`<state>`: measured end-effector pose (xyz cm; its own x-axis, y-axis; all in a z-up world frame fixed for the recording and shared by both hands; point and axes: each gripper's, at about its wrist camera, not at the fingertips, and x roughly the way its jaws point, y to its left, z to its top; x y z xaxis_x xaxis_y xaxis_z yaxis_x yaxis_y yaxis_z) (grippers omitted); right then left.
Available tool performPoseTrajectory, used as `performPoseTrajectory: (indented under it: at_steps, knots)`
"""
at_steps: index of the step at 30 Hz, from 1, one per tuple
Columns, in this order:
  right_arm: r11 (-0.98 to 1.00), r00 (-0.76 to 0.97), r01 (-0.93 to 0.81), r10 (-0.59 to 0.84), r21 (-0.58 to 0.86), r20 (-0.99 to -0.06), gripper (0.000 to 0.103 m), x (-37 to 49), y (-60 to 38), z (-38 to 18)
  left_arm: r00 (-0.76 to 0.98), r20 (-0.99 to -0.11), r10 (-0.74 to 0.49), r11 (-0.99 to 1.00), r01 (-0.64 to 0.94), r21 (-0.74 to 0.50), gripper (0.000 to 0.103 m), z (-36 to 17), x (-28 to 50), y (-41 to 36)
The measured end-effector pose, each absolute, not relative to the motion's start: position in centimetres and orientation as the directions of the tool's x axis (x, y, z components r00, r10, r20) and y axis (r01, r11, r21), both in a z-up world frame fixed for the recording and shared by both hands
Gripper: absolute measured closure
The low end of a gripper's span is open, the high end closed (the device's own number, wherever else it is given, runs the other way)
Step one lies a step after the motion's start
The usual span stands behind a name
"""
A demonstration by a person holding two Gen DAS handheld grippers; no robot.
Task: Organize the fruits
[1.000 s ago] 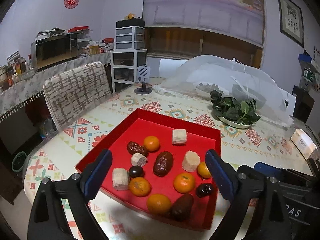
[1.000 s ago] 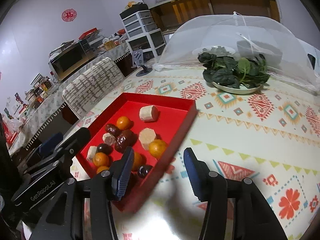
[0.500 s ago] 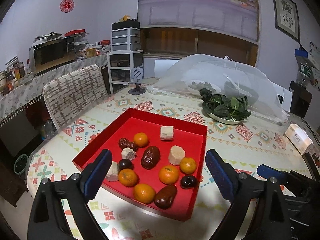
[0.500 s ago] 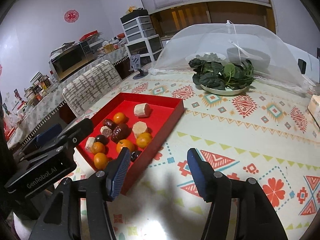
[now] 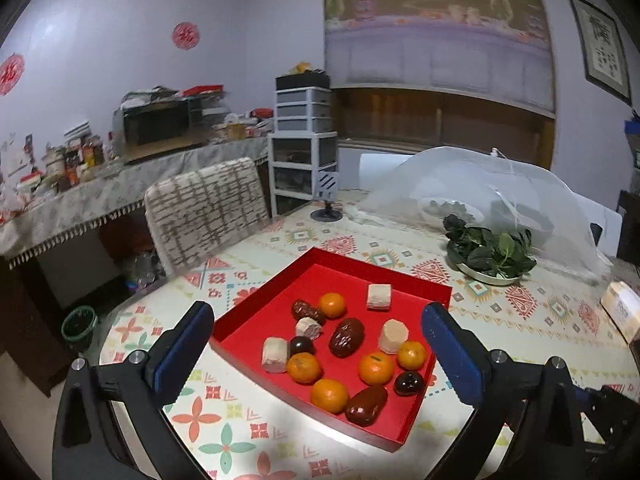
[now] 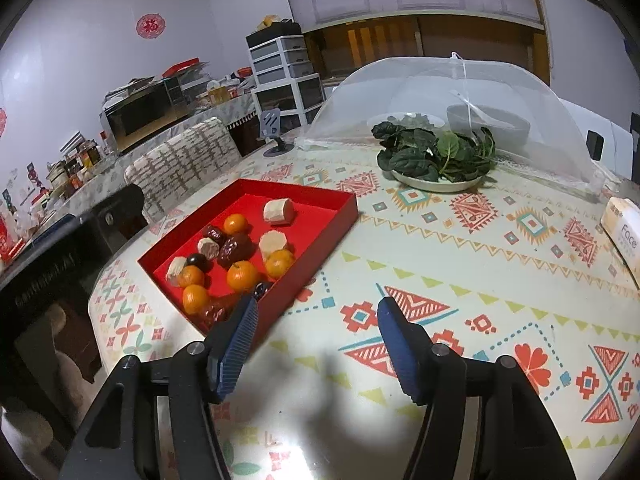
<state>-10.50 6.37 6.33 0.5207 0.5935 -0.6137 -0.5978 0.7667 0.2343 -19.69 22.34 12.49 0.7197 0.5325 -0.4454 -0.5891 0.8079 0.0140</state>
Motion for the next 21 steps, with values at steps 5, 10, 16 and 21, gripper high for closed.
performPoseTrajectory:
  at_steps: [5,10,16,21]
  knots:
    - [0.766,0.518,-0.598,0.595,0.236,-0.614,0.033,-10.7,6.1,6.1,0.702,-0.440,0.560,0.782,-0.623,0.002,0.000,12.4,-20.5,22.7]
    - [0.768,0.516,-0.592,0.594,0.244,-0.617,0.031,-10.8,5.8,5.7,0.693,-0.470,0.546,0.796,-0.604,0.034,0.000,12.0,-19.8,23.1]
    - [0.791,0.536,-0.560,0.574,0.247,-0.619,0.031,-10.4,4.3,5.6,0.533,-0.654,0.536,0.795,-0.580,0.178,0.000,8.7,-16.2,27.8]
    - [0.802,0.541,-0.520,0.575,0.294,-0.614,0.029,-9.4,2.9,5.1,0.416,-0.679,0.605,0.767,-0.535,0.355,0.000,5.7,-14.1,28.8]
